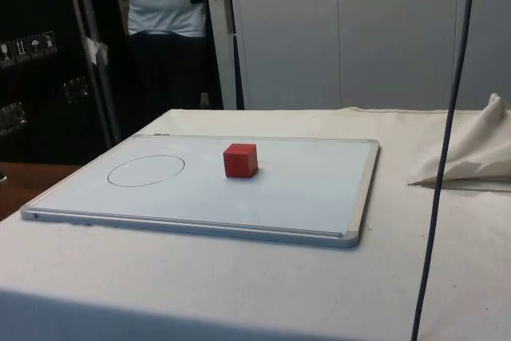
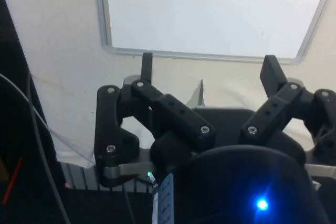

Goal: Push the cube into the marked area.

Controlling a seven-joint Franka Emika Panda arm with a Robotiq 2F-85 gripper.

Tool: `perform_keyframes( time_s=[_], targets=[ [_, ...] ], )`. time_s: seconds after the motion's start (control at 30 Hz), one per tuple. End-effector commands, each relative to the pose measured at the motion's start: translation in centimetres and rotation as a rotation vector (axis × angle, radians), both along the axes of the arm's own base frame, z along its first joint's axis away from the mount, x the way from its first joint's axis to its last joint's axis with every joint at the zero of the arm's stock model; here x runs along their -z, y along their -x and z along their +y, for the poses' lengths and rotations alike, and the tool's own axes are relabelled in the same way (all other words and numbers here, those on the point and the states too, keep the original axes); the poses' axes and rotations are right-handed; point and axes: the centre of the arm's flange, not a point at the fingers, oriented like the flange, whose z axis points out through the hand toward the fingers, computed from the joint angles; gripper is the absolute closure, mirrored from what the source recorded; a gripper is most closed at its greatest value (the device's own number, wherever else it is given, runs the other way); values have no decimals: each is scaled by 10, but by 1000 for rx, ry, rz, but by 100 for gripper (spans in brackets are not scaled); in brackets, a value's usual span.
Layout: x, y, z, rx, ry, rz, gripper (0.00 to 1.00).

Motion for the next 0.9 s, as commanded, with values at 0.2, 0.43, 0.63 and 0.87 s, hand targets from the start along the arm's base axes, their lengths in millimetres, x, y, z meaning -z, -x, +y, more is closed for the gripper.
perform_keyframes(
  time_s=[0.2,0.43,0.63,0.87],
  targets=[
    [0,0,0,0,0,-1,30],
    [0,0,0,0,0,-1,66],
    [0,1,-1,1,0,2,100],
    [2,22,-7,1,12,-5,100]
  ],
)
